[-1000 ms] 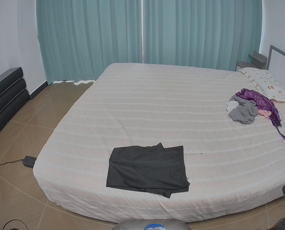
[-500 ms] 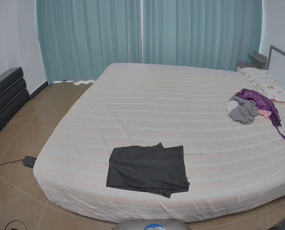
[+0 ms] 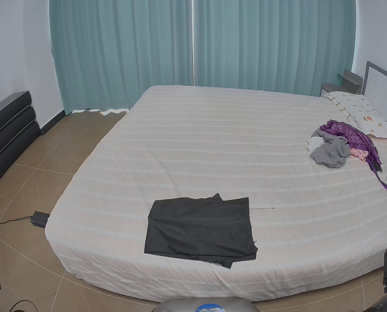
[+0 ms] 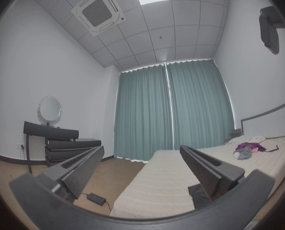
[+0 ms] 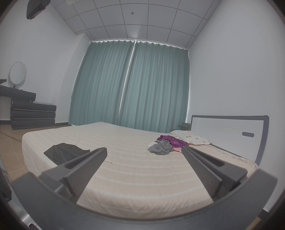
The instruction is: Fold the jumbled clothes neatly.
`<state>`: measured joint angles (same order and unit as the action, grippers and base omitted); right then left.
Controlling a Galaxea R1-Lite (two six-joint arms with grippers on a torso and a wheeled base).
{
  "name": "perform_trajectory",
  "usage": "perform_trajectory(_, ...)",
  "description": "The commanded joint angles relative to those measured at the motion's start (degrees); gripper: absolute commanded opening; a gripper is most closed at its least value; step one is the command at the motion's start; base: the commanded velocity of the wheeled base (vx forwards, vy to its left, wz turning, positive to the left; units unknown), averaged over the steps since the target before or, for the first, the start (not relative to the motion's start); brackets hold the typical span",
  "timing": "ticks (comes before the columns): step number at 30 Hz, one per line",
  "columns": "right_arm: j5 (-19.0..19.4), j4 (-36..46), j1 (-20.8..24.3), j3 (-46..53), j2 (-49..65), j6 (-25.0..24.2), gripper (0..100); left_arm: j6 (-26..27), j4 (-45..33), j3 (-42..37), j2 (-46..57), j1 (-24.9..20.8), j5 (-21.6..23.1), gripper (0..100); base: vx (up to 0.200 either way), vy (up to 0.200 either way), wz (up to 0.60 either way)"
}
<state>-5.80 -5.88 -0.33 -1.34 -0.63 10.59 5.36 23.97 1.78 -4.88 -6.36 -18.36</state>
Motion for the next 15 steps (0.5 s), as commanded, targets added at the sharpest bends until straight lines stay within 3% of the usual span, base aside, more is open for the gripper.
perform_trajectory(1,-0.3,1.7,0.0,1.3,0.5,0.5,100,-0.4,-6.7,-1.8,-0.6,-0.1,2.0,100,0.0,0.0,0.0)
perform_trajectory(5,-0.3,1.7,0.0,1.3,0.5,-2.0,100,-0.4,-16.9,-1.8,-0.5,0.0,3.9,100,0.0,0.0,0.0)
perform_trajectory(6,0.6,2.0,0.0,1.3,0.5,-5.3,100,-0.4,-20.4,-1.8,-0.5,0.0,4.0,100,0.0,0.0,0.0)
perform_trajectory(10,3.7,4.6,0.0,1.3,0.5,-10.4,100,-1.3,-20.6,-1.8,-0.5,-0.1,4.7,100,0.0,0.0,0.0)
perform_trajectory(15,4.7,6.9,0.0,0.9,0.5,-8.7,100,-2.9,-21.1,-1.8,-0.6,-0.1,4.7,100,0.0,0.0,0.0)
